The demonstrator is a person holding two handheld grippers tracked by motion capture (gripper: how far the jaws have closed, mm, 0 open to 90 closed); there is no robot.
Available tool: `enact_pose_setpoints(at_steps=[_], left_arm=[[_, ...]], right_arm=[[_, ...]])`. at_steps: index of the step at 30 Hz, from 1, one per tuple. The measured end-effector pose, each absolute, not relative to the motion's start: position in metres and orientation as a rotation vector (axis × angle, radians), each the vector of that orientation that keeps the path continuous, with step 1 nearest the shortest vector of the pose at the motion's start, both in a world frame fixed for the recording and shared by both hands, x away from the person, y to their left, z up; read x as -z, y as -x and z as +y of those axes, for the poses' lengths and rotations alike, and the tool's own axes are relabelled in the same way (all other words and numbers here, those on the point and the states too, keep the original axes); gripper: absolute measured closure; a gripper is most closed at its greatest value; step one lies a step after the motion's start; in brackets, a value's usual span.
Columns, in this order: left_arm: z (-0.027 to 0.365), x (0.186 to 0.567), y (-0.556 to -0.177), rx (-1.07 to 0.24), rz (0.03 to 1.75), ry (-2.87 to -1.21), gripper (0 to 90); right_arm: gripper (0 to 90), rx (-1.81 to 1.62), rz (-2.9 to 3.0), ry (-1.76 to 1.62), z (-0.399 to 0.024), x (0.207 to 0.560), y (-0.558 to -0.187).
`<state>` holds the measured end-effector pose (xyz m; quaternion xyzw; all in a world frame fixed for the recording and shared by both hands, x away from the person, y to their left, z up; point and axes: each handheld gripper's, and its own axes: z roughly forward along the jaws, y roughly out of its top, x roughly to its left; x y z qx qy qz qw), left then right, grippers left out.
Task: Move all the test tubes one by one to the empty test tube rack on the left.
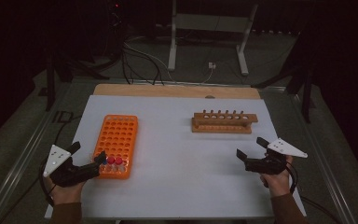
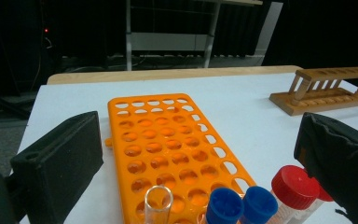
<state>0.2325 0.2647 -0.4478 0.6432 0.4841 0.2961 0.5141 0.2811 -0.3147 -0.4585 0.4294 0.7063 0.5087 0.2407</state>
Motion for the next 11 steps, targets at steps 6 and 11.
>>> enact_pose_setpoints(at_steps=[6, 11], left_arm=[[0.2666, 0.4485, -0.2314, -0.712, 1.175, -1.524, 1.5], [0.2668, 0.4492, -0.2319, -0.712, 1.182, -1.523, 1.4]], right_arm=[[0.0, -1.393, 1.924, -1.184, -0.3162, 0.4595, -0.2801], [0.0, -1.393, 1.922, -1.192, -0.3176, 0.46, -0.2801]])
